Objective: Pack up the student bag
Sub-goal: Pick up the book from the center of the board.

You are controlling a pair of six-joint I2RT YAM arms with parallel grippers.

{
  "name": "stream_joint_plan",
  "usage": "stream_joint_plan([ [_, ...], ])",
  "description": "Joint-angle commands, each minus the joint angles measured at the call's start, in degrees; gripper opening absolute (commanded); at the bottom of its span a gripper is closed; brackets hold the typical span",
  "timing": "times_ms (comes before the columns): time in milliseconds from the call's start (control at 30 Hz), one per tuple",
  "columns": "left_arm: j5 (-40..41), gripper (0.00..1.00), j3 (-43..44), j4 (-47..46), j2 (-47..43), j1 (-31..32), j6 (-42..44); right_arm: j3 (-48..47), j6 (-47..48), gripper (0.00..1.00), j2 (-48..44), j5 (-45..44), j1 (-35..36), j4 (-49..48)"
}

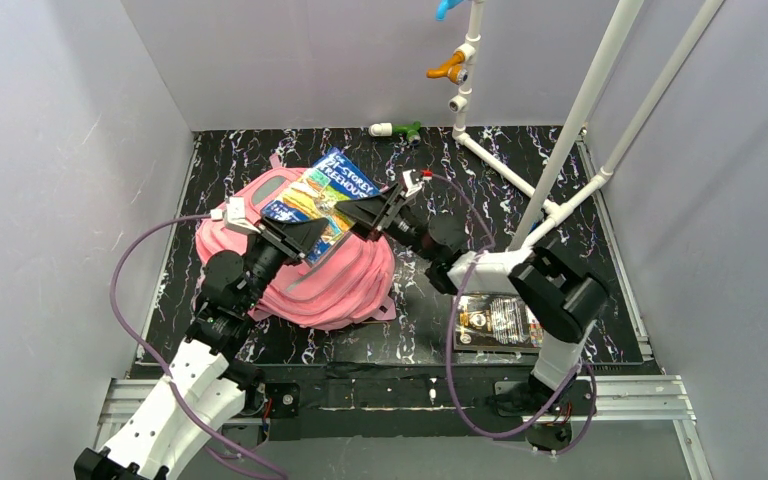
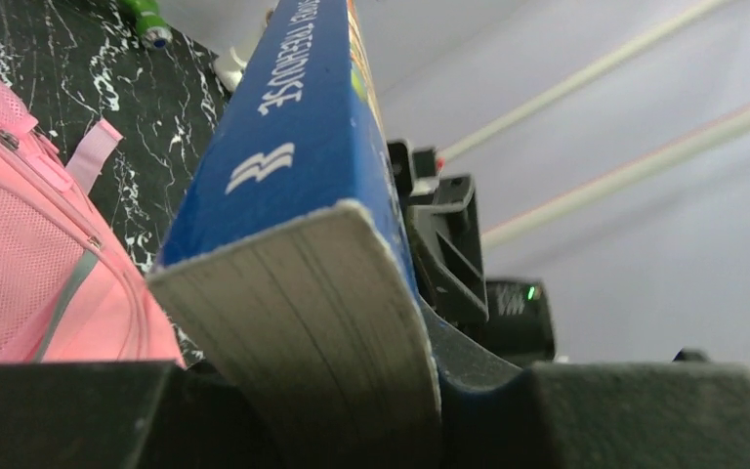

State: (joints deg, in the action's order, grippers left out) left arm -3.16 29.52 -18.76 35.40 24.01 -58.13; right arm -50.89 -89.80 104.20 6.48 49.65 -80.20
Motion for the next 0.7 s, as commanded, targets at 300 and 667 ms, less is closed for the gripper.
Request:
stream_joint_plan([
  [300,-57.5,0.0,18.0,-1.3,11.7,-1.1,17.8,0.2,54.9,0.98,-26.8,36.6,-5.2,57.3],
  [667,-65.6,0.0,23.4,-0.9,14.8,-2.3,16.1,5.0,57.5,0.98,-42.3,39.4,-10.2,63.8],
])
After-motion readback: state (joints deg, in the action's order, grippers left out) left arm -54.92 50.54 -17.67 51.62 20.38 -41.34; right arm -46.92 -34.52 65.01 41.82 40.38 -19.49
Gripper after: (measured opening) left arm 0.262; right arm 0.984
